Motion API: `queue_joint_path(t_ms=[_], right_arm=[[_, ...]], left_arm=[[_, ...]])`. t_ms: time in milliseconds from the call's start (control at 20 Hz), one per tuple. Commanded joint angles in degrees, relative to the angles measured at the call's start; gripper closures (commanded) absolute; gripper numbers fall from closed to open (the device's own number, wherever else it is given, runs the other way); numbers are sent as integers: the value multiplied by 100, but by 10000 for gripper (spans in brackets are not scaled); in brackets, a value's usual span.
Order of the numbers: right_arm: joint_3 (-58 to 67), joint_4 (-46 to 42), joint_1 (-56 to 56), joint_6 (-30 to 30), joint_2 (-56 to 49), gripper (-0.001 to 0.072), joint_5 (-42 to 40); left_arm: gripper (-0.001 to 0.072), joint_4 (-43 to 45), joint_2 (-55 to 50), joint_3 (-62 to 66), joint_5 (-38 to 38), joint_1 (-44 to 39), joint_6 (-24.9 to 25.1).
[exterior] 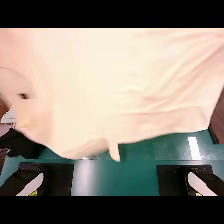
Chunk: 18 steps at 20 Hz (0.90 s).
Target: Fold the shirts.
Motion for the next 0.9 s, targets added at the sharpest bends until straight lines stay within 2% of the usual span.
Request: queue_joint_path(t_ms=[0,100,200,300,400,550,600,650,700,750,850], right_arm=[[-330,11,348,122,-946,700,474],[-883,2,616,144,-1598,700,304],[-1414,4,804,142,-2218,700,-295],[-1718,20,909,142,-2769,700,-1154],[-1679,87,905,142,-3254,700,-1631],[-1104,92,861,142,-3882,695,-1526],[-861,146,855,140,-4030,525,-1377],[-645,184,791,140,-4127,299,-1228],[-452,199,756,138,-4157,281,-1036],[-358,199,702,131,-4111,282,-894],[-476,151,584,-20,-3807,282,-715]], left_arm=[[681,9,-796,-866,-636,2,15],[681,13,-1526,-1189,-728,2,66],[681,15,-2400,-1287,-568,2,66],[680,22,-3248,-1285,-33,2,153],[680,22,-3827,-1248,511,2,149],[677,20,-4242,-1193,848,101,48],[489,22,-4245,-1191,835,170,-26],[185,20,-4238,-1141,623,271,-68],[159,20,-4236,-1016,153,404,-66],[184,20,-4232,-876,-468,546,-63],[185,105,-4092,-883,-1473,815,20]])
